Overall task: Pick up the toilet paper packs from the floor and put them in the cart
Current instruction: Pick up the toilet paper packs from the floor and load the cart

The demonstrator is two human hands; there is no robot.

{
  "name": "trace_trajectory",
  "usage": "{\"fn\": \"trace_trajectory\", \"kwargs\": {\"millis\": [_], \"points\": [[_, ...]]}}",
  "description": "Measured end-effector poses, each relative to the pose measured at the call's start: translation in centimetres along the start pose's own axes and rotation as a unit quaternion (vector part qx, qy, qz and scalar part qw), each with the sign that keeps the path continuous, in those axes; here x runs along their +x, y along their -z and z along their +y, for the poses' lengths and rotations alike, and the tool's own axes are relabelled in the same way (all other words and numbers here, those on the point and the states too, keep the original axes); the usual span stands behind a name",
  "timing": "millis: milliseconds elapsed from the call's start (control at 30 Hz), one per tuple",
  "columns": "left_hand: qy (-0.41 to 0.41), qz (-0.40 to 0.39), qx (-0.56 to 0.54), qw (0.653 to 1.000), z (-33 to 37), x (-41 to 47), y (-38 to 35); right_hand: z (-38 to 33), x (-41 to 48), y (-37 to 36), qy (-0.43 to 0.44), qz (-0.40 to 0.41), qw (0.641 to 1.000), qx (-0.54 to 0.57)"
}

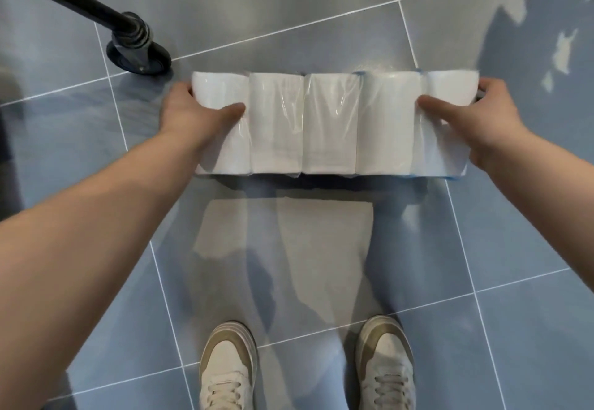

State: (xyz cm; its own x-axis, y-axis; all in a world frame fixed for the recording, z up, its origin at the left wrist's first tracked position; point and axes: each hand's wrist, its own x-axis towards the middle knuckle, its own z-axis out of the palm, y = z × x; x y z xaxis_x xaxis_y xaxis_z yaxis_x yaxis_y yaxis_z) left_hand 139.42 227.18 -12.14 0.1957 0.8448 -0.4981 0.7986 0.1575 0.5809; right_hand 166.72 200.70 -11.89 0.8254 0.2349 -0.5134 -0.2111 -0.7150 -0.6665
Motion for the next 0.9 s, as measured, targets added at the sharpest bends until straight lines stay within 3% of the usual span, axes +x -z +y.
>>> {"fn": "trace_trajectory", "kwargs": {"millis": [233,400,633,800,900], "points": [[-0.074,0.013,-0.062,0.995,0.6,-2.8,1.3,0.5,-1.5,1.2,0.036,0.016,0.999,0.011],[-0.086,0.02,-0.019,0.996,-3.6,-7.7,2.5,4.4,-7.2,2.8,0.047,0.015,0.999,-0.015],[-0.043,-0.011,0.063,0.997,-6.5,-9.5,2.5,7.0,-10.1,3.4,0.064,-0.053,0.98,-0.183],[-0.151,-0.036,0.218,0.964,-5.3,-9.7,1.6,6.0,-9.8,2.5,0.146,-0.049,0.932,-0.328],[-0.158,-0.056,0.286,0.943,-4.2,-9.2,0.9,4.8,-9.4,1.6,0.168,-0.068,0.904,-0.388]]}}
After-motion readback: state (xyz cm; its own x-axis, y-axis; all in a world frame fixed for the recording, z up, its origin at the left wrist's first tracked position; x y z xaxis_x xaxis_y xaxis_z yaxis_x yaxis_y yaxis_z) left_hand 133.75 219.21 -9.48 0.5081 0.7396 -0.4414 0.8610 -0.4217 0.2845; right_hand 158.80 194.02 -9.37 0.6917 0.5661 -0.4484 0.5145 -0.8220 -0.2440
